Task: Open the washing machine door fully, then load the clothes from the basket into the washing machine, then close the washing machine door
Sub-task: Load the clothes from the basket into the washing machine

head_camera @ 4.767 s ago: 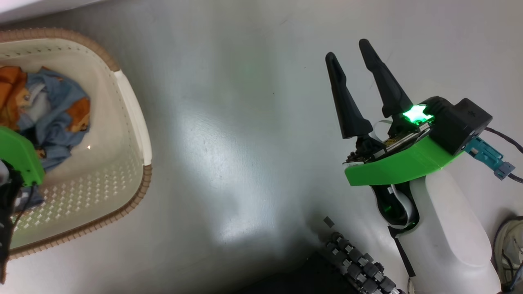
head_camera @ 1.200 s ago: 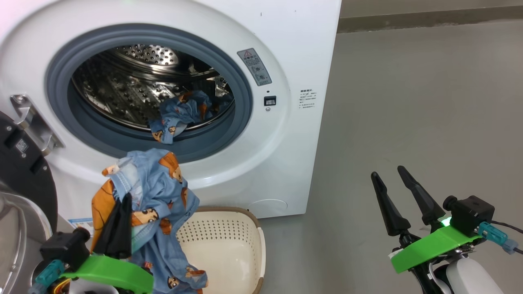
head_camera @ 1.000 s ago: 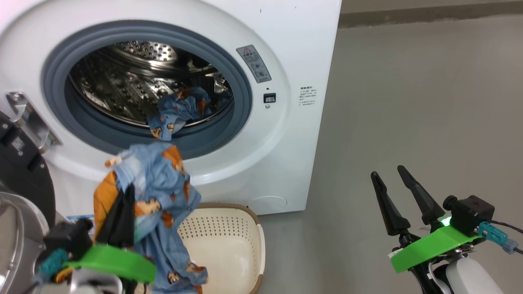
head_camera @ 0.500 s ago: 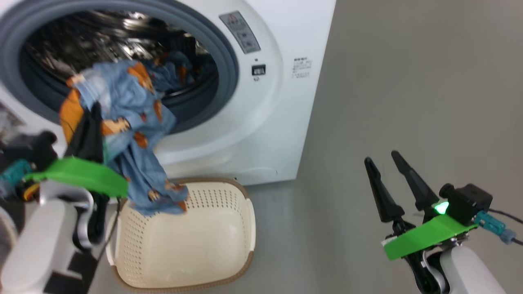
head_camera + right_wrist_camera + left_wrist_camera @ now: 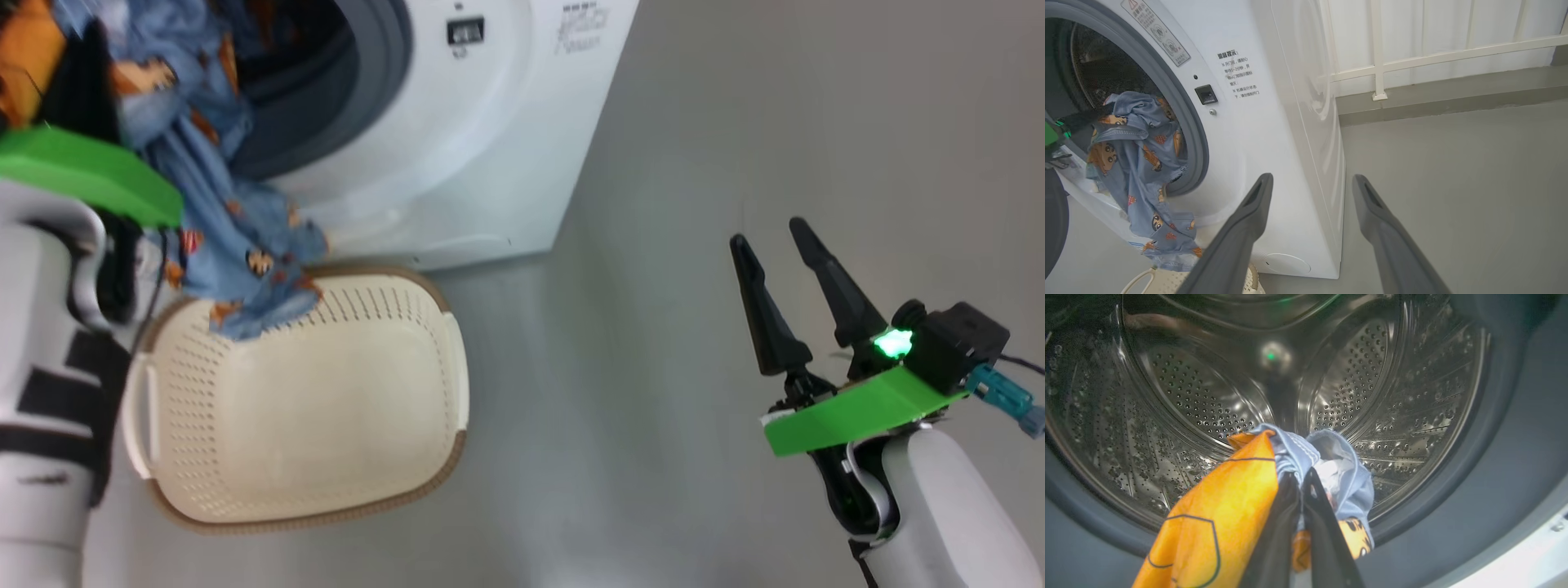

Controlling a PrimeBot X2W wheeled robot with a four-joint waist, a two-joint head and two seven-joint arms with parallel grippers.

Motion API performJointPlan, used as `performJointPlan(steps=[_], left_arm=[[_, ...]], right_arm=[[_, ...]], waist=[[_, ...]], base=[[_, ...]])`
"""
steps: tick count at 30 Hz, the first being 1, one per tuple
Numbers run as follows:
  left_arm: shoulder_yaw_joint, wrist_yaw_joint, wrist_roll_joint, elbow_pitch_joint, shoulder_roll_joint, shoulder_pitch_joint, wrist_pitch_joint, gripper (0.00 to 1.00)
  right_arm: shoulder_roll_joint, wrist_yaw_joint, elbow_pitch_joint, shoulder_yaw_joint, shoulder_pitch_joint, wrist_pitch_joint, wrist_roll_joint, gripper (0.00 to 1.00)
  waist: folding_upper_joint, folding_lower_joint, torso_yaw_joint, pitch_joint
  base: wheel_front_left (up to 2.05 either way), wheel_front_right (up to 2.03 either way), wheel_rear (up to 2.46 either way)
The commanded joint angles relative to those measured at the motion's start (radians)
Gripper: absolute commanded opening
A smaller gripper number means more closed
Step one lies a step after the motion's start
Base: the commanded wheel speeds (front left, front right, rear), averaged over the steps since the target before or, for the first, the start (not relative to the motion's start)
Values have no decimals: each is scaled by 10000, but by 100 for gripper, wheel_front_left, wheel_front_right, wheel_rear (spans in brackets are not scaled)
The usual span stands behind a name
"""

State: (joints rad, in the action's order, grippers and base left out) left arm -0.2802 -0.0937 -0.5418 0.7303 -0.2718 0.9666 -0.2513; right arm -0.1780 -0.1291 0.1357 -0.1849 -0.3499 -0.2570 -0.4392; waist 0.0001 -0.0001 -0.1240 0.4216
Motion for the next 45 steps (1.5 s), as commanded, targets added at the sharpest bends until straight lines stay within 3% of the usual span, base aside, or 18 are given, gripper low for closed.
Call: performJointPlan(steps=[1, 16, 23, 27, 28, 29, 36, 45], left_arm=[[307, -47, 139, 2, -461, 481, -91, 0], [321, -180, 1230, 1787, -887, 3626, -103, 0], [1183, 57, 1890, 91, -797, 4177, -104, 0], [1579, 48, 2018, 1, -610, 3982, -104, 0], [1626, 39, 2013, 302, -528, 3875, -104, 39], [1621, 22, 2032, 631, -470, 3813, -104, 100], [1777, -132, 2144, 1532, -366, 3550, -104, 100], [2084, -251, 2269, 1373, -83, 2785, -104, 100]], right_arm=[[62, -16, -329, -166, -109, -48, 120, 100], [418, -16, -626, -96, -363, -48, 291, 100], [588, -16, -614, -143, -495, -48, 366, 100], [629, -16, -592, -167, -603, -48, 389, 100], [634, -16, -571, -174, -611, -48, 399, 100], [637, -16, -551, -187, -615, -48, 403, 100], [590, -16, -480, -204, -669, -48, 388, 100], [539, -16, -382, -175, -716, -48, 319, 100]], waist=[[-1, 1, -546, 1131], [-1, 1, -1382, 2843], [-1, 1, -1429, 3084], [-1, 1, -1393, 3045], [-1, 1, -1369, 2996], [-1, 1, -1348, 2950], [-1, 1, -1209, 2646], [-1, 1, -882, 2137]], base=[[0, 0, 0], [0, 0, 0], [0, 0, 0], [0, 0, 0], [0, 0, 0], [0, 0, 0], [0, 0, 0], [0, 0, 0]])
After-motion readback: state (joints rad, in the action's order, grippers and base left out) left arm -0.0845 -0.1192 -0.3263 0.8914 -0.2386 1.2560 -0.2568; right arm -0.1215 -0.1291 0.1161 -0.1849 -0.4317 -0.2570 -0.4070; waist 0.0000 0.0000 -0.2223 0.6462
